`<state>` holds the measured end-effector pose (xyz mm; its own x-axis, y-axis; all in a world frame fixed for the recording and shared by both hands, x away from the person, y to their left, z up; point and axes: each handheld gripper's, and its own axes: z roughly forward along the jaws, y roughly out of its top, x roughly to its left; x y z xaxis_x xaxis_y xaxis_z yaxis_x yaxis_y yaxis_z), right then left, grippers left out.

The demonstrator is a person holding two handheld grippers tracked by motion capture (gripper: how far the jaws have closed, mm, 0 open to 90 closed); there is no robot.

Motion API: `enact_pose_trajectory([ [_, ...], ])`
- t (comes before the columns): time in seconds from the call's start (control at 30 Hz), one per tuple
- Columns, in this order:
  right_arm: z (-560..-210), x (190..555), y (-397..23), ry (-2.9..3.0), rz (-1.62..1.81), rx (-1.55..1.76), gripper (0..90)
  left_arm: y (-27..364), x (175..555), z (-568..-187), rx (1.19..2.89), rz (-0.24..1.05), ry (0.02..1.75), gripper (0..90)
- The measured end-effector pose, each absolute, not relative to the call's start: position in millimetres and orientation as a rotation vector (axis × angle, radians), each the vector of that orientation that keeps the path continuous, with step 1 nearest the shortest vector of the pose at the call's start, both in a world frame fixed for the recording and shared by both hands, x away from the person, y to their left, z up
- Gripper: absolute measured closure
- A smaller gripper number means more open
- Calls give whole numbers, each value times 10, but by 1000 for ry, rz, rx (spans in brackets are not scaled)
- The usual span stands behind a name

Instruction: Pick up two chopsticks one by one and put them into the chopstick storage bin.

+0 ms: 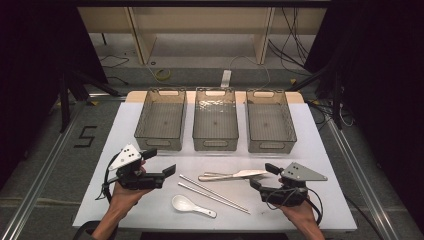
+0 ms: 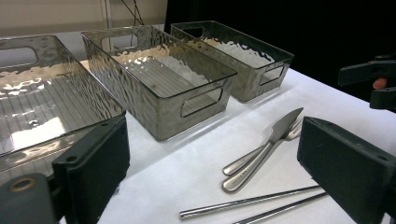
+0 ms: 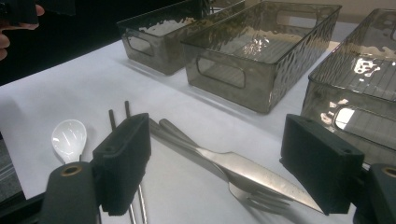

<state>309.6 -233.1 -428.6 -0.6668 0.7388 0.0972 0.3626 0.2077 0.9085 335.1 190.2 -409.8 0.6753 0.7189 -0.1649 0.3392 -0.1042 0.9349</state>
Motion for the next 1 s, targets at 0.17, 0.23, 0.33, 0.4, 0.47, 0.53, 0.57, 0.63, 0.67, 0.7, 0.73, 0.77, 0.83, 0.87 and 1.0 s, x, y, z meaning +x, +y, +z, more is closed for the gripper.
enact_pose_trajectory([
  [0.17, -4288, 3101, -2325, 2135, 1447, 1032, 251, 1900, 3351, -4099, 1705, 398, 862, 87],
  [0.23, -4287, 3100, -2323, 2138, 1443, 1033, 251, 1899, 3351, -4098, 1705, 398, 862, 87],
  [0.33, -4289, 3103, -2314, 2152, 1438, 1030, 275, 1899, 3352, -4099, 1707, 398, 862, 87],
  [0.4, -4289, 3101, -2306, 2170, 1435, 1020, 288, 1897, 3352, -4099, 1707, 398, 860, 87],
  [0.47, -4302, 3096, -2247, 2237, 1418, 976, 294, 1894, 3353, -4100, 1706, 398, 861, 87],
  [0.53, -4305, 3095, -2199, 2280, 1396, 957, 294, 1892, 3354, -4101, 1708, 400, 860, 87],
  [0.57, -4305, 3095, -2199, 2280, 1396, 957, 294, 1892, 3354, -4101, 1708, 400, 860, 87],
  [0.63, -4304, 3103, -2151, 2312, 1402, 951, 293, 1890, 3352, -4100, 1709, 401, 859, 87],
  [0.67, -4302, 3102, -2134, 2323, 1400, 950, 294, 1889, 3352, -4100, 1710, 401, 858, 87],
  [0.7, -4298, 3103, -2075, 2362, 1382, 935, 295, 1887, 3352, -4101, 1712, 401, 857, 87],
  [0.73, -4299, 3106, -2052, 2374, 1376, 930, 296, 1886, 3351, -4102, 1714, 402, 856, 88],
  [0.77, -4300, 3106, -2021, 2393, 1365, 930, 296, 1886, 3351, -4102, 1714, 402, 856, 87],
  [0.83, -4302, 3109, -1991, 2415, 1354, 920, 296, 1889, 3350, -4102, 1712, 402, 857, 87],
  [0.87, -4307, 3110, -1925, 2449, 1318, 902, 296, 1890, 3349, -4101, 1710, 401, 859, 87],
  [1.0, -4318, 3121, -1815, 2490, 1271, 874, 301, 1888, 3349, -4101, 1718, 400, 853, 87],
])
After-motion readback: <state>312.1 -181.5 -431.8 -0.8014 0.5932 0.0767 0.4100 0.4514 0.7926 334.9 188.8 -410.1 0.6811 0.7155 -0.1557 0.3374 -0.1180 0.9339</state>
